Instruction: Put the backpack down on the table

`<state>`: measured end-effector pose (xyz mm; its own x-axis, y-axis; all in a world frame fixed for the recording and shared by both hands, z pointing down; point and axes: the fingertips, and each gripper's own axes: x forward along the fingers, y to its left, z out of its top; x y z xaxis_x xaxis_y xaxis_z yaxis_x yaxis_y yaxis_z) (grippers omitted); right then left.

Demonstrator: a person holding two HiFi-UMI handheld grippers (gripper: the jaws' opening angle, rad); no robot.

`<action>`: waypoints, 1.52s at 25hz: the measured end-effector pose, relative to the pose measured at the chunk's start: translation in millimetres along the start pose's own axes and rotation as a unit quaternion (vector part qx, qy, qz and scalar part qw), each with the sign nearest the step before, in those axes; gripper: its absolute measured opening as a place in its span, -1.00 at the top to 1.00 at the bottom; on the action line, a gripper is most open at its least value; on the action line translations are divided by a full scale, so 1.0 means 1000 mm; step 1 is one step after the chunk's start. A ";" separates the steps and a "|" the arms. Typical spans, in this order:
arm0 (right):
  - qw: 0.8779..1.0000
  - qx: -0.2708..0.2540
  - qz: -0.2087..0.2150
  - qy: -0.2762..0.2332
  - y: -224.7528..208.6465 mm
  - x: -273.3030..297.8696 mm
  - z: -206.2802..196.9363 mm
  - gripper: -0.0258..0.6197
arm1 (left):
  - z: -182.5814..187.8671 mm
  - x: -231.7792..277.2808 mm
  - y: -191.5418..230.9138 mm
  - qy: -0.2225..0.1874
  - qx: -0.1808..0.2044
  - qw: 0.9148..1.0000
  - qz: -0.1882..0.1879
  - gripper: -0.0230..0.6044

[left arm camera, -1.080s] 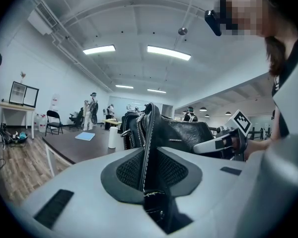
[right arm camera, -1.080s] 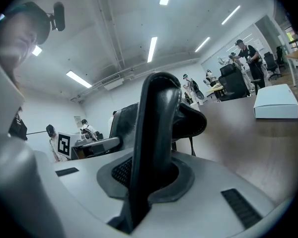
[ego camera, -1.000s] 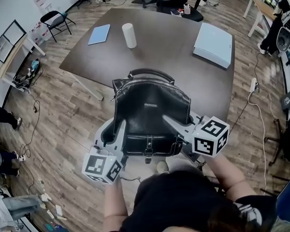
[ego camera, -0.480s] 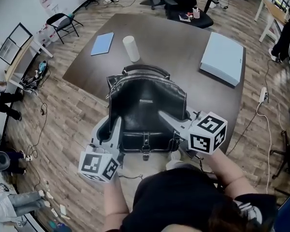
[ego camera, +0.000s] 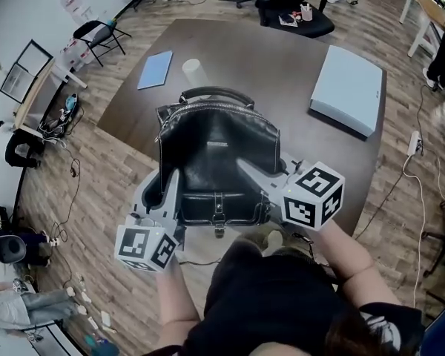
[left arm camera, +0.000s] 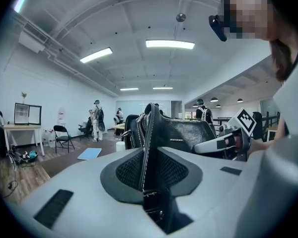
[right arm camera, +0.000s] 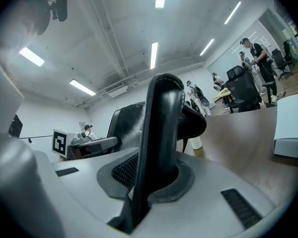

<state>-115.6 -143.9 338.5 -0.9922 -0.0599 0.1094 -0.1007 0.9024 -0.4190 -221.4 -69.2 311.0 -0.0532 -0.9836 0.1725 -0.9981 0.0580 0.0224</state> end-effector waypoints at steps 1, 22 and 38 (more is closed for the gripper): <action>1.000 0.005 -0.002 -0.001 -0.003 0.002 0.000 0.74 | 0.001 0.004 0.002 0.004 0.003 1.000 -0.001 0.60; 0.983 0.085 -0.160 -0.027 -0.134 0.069 0.017 0.73 | -0.016 0.183 0.067 0.056 -0.007 0.982 -0.180 0.60; 0.965 0.105 -0.238 -0.032 -0.194 0.082 0.024 0.70 | -0.031 0.268 0.078 0.076 0.000 0.968 -0.240 0.55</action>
<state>-179.7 -334.2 406.8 -0.8315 -0.4786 0.2822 -0.5527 0.6606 -0.5081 -312.1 -323.5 389.8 0.4212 -0.8611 0.2847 -0.9070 -0.3985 0.1363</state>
